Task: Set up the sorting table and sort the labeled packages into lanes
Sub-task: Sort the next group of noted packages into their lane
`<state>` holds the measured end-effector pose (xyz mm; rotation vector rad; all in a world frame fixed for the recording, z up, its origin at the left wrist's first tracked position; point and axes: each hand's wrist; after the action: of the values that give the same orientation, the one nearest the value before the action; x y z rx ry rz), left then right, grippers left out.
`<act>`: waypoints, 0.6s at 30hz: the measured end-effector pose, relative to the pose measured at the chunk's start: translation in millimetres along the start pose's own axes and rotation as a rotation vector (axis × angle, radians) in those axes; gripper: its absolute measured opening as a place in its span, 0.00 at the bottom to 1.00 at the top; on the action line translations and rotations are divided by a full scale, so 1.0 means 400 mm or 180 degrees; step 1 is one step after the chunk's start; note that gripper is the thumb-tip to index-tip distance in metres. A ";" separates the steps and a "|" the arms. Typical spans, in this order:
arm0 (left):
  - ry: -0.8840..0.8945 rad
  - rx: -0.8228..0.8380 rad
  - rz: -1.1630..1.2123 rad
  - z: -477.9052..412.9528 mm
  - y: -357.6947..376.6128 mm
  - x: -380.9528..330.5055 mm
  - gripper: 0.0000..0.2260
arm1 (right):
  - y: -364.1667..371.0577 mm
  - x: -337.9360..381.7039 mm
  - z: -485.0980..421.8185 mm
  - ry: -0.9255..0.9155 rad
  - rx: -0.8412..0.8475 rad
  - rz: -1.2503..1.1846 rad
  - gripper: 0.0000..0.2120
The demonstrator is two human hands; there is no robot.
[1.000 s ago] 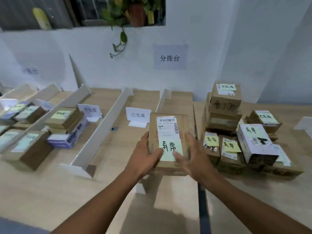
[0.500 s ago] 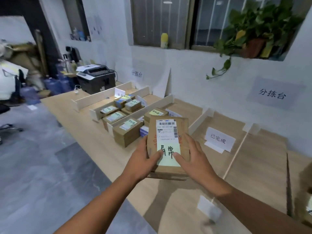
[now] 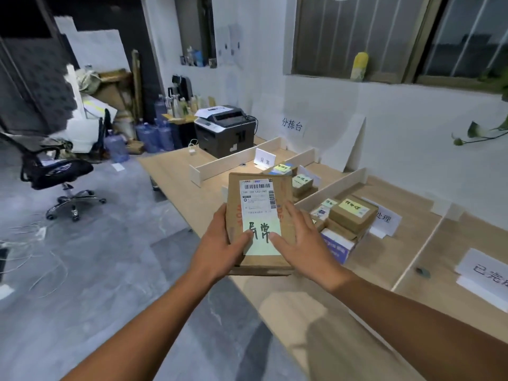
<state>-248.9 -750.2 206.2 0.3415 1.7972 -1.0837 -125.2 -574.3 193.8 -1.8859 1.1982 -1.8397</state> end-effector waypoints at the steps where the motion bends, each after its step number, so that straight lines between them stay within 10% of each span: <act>1: -0.0012 -0.0010 0.0013 -0.027 -0.033 0.026 0.30 | 0.021 0.007 -0.046 0.0001 0.0043 -0.0034 0.35; 18: -0.0512 -0.0014 -0.0060 -0.741 -0.433 0.481 0.37 | 0.285 -0.126 -0.968 -0.0052 0.0327 -0.0471 0.36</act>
<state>-629.4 -655.9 173.2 0.2284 1.6627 -1.0891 -516.3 -472.8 147.6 -1.9752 0.9625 -1.9162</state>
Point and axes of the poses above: each hand's wrist, its own z-axis away from the middle knuckle, its own y-axis out of the palm, x = y × z, and after that the axes turned 14 degrees about x, right-handed
